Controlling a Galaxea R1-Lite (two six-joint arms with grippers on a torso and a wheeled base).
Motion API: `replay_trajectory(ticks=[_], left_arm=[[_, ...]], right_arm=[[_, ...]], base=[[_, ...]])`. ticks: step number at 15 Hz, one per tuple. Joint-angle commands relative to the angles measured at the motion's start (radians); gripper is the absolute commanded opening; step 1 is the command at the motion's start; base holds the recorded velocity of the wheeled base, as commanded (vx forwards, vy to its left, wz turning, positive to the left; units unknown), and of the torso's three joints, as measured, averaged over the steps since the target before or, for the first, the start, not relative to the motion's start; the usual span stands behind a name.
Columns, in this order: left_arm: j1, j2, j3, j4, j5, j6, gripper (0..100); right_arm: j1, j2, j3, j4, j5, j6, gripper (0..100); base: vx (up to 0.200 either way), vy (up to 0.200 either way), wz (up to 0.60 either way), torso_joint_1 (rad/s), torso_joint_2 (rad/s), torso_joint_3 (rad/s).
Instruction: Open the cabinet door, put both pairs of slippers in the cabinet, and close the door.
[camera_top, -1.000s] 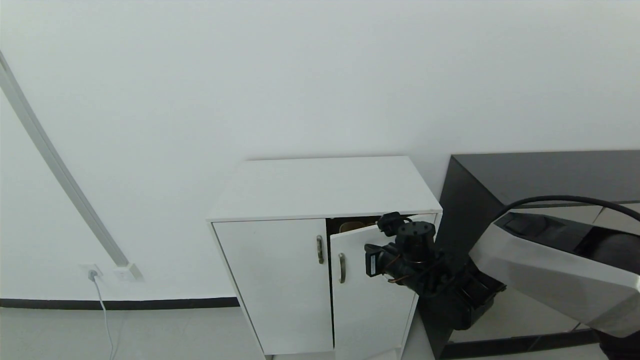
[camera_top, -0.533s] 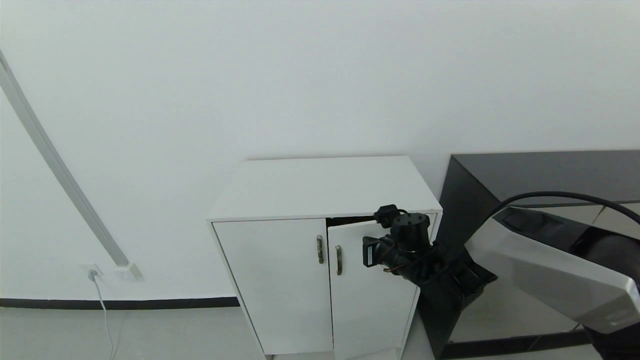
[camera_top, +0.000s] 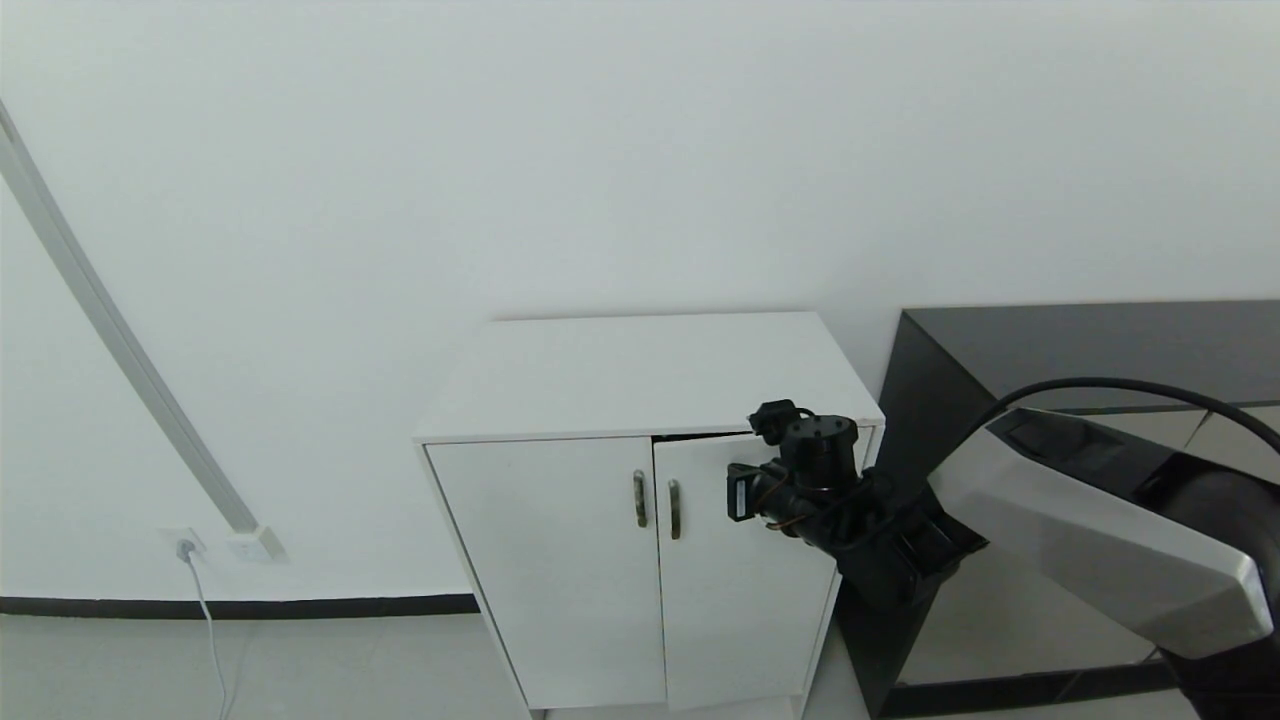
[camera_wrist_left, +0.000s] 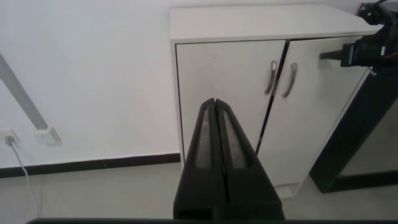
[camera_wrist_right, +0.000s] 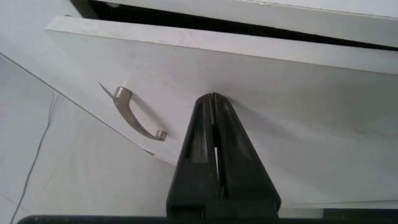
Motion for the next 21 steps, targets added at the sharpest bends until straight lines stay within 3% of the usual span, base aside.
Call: replay_trajectory(ticks=[1,21], left_arm=[[0.0,0.001,0.0,0.0,-0.001,0.0,0],[0.0,0.001,0.0,0.0,-0.001,0.0,0]], right_arm=[[-0.001,0.006,-0.004,0.0,0.0,0.0,0],[-0.001,0.057,-0.096,0.027,-0.009,0.0,0]], base=[[0.0,0.0,0.0,0.0,0.0,0.0],[0.0,0.0,0.0,0.0,0.0,0.0]])
